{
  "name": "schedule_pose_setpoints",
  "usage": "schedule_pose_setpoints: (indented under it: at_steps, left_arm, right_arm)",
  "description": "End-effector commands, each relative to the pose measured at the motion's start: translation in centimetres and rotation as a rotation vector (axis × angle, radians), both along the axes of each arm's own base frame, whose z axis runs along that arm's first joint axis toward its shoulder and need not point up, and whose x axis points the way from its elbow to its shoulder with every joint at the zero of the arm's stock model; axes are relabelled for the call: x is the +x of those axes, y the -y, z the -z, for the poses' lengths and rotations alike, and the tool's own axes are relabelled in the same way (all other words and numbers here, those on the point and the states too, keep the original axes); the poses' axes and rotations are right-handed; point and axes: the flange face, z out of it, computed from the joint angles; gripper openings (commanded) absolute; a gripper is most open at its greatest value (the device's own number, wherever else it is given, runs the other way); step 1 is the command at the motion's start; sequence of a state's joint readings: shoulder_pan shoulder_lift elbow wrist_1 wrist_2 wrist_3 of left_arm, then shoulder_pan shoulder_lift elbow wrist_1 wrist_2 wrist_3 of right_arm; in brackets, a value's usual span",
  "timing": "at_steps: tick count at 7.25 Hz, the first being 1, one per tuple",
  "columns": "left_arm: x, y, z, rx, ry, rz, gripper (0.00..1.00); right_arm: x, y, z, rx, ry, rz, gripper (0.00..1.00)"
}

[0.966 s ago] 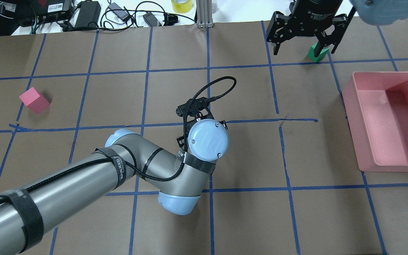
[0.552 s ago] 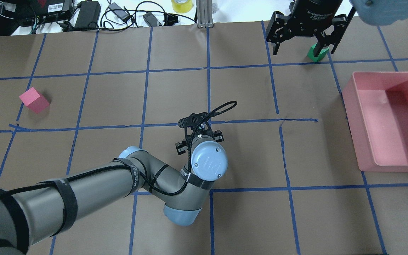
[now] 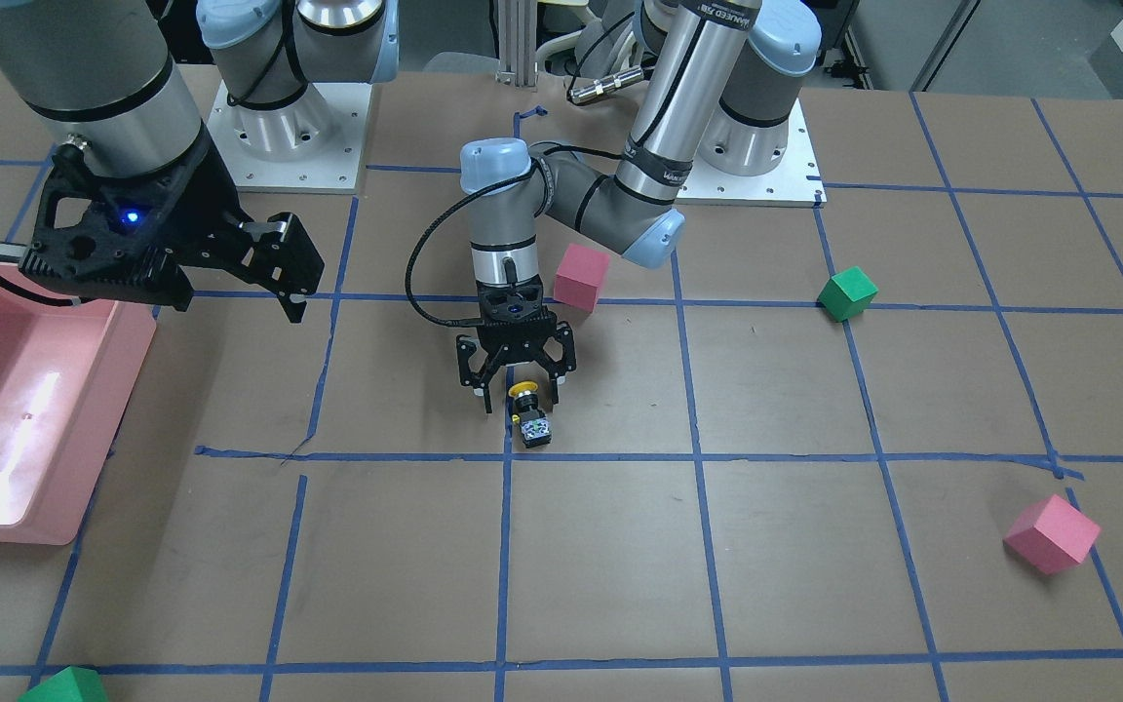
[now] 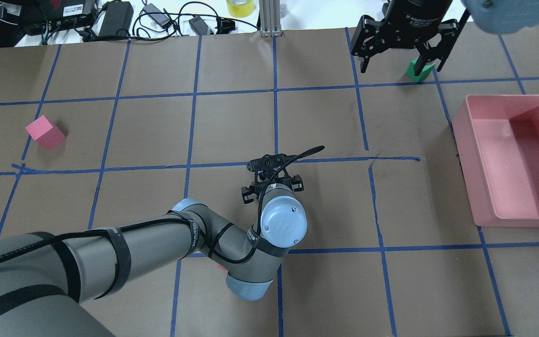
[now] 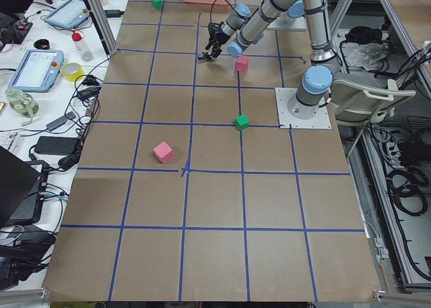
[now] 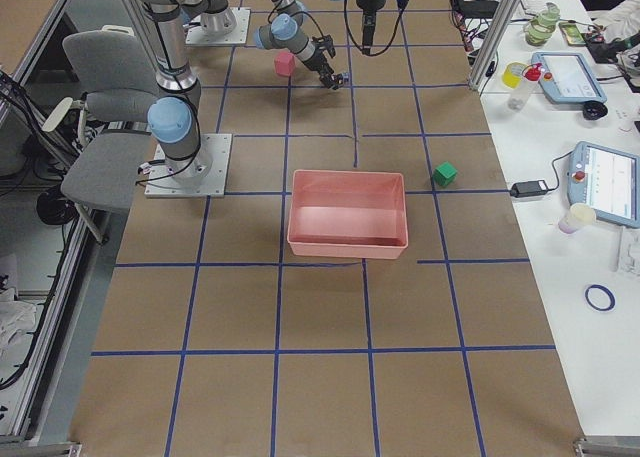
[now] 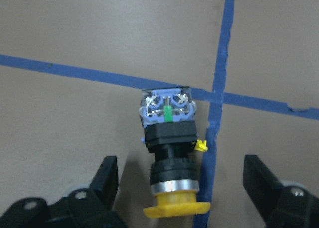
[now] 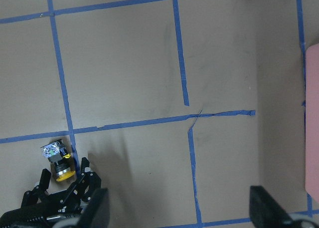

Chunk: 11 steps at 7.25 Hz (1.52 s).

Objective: Align button upright
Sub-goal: 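Lower the left gripper over the lying switch and grasp its body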

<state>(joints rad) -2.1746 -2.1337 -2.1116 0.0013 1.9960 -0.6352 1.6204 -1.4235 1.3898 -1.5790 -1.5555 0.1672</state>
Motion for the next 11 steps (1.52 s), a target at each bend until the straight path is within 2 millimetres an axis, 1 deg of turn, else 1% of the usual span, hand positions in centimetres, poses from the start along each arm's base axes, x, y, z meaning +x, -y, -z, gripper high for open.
schedule_pose_setpoints:
  at_steps: [1,2,3,4,5,6,7,9,10,11]
  left_arm:
    - [0.0,-0.5,-0.1,0.004,0.031,0.045,0.90]
    - [0.2,-0.6,-0.7,-0.006,0.027,0.036,0.90]
    - [0.7,-1.1,-0.5,-0.010,0.044,0.020,0.84]
    - [0.9,-1.1,-0.8,-0.023,0.042,0.012,0.78]
    - [0.9,-1.2,-0.7,-0.020,0.039,0.010,0.68]
    - [0.8,-1.2,-0.8,-0.018,0.030,0.014,0.63]
    - [0.7,-1.2,-0.9,-0.017,0.024,0.019,0.52]
    - [0.6,-1.0,-1.5,-0.022,0.027,0.026,0.16]
    - [0.6,-0.8,-2.4,-0.031,0.027,0.034,0.05]
    - [1.0,0.0,-3.7,-0.028,0.032,0.026,0.00]
  right_arm:
    - [0.1,0.0,0.0,0.000,0.000,-0.001,1.00]
    - [0.1,0.0,0.0,0.002,0.000,0.000,1.00]
    - [0.0,0.0,0.0,0.002,-0.005,0.001,1.00]
    - [0.0,0.0,0.0,0.000,-0.005,-0.001,1.00]
    - [0.0,0.0,0.0,0.002,-0.005,-0.001,1.00]
    - [-0.2,0.0,0.0,0.002,-0.005,0.002,1.00]
    - [-0.2,0.1,0.1,0.003,-0.005,0.002,1.00]
    - [-0.2,0.0,0.0,0.002,-0.006,0.002,1.00]
    - [-0.2,0.0,0.0,0.002,-0.006,0.002,1.00]
    - [-0.2,0.1,0.1,0.005,-0.006,0.002,1.00]
